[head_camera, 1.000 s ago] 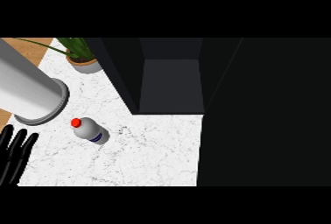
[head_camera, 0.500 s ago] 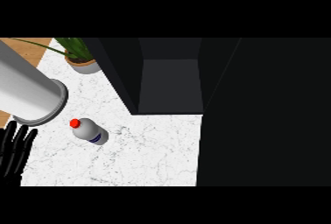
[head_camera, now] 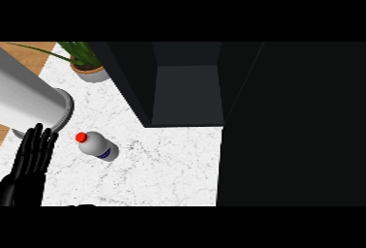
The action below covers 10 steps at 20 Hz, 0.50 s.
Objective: Pick up the bottled water, place it into the cabinet and close the cabinet
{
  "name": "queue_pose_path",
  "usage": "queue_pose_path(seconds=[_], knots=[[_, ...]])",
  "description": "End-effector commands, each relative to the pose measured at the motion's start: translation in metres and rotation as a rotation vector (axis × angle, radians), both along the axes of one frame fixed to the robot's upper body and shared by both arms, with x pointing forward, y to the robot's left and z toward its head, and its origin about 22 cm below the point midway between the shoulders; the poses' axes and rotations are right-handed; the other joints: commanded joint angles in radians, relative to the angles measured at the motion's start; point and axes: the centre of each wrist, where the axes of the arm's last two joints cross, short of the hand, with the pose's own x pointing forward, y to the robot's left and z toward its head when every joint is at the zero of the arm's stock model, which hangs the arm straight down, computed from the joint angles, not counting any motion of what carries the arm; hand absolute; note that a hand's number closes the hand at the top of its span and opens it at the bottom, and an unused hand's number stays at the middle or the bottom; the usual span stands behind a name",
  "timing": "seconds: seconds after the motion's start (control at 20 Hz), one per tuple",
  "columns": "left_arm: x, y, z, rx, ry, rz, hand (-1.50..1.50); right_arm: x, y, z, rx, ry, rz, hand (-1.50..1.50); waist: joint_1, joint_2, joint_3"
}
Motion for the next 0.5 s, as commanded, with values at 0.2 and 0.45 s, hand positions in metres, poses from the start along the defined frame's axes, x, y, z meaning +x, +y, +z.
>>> queue_pose_path(seconds=[0.2, 0.45], knots=[[0.028, 0.017, -0.066, -0.012, 0.041, 0.022, -1.5, -0.021, -0.005, 0.02, -0.005, -0.04, 0.001, -1.5, -0.005, 0.001, 0.0], [0.036, 0.013, -0.098, -0.048, 0.053, 0.06, -1.5, -0.031, 0.001, 0.025, 0.001, -0.054, 0.002, -1.5, -0.007, 0.001, -0.001]])
